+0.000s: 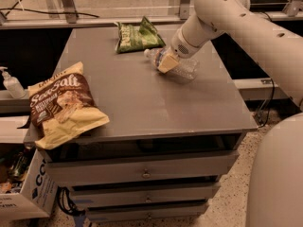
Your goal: Move water bottle near brown chip bag
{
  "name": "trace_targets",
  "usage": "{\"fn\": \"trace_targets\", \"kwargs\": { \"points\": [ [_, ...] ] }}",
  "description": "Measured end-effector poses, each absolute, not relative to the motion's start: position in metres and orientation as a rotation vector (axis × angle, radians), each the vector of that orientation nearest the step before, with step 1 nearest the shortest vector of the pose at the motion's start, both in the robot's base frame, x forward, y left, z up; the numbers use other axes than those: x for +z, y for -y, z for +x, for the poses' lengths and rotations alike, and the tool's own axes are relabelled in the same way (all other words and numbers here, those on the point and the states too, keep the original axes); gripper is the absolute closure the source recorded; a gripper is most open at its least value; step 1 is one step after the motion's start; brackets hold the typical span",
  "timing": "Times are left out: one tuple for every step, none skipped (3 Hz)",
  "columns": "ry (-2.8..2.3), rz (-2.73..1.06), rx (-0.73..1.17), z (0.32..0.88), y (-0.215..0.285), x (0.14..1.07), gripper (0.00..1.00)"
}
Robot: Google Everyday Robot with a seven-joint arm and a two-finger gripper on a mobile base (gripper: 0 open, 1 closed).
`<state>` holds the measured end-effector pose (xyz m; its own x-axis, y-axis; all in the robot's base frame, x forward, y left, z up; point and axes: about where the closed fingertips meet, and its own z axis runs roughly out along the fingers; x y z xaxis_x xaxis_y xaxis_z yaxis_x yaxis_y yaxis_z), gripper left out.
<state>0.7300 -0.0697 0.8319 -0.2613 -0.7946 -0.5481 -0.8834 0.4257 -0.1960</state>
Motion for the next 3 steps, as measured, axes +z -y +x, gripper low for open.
{"fn": "trace_targets", "kwargs": {
  "points": [
    [-2.053,-1.422,0.237,0.726,0.062,0.846,0.88],
    [-1.952,-1.486,0.296,0.715,0.037,0.87,1.0],
    [-1.863,-1.567,0.351,0.701,0.006,0.882,1.0]
  ]
}}
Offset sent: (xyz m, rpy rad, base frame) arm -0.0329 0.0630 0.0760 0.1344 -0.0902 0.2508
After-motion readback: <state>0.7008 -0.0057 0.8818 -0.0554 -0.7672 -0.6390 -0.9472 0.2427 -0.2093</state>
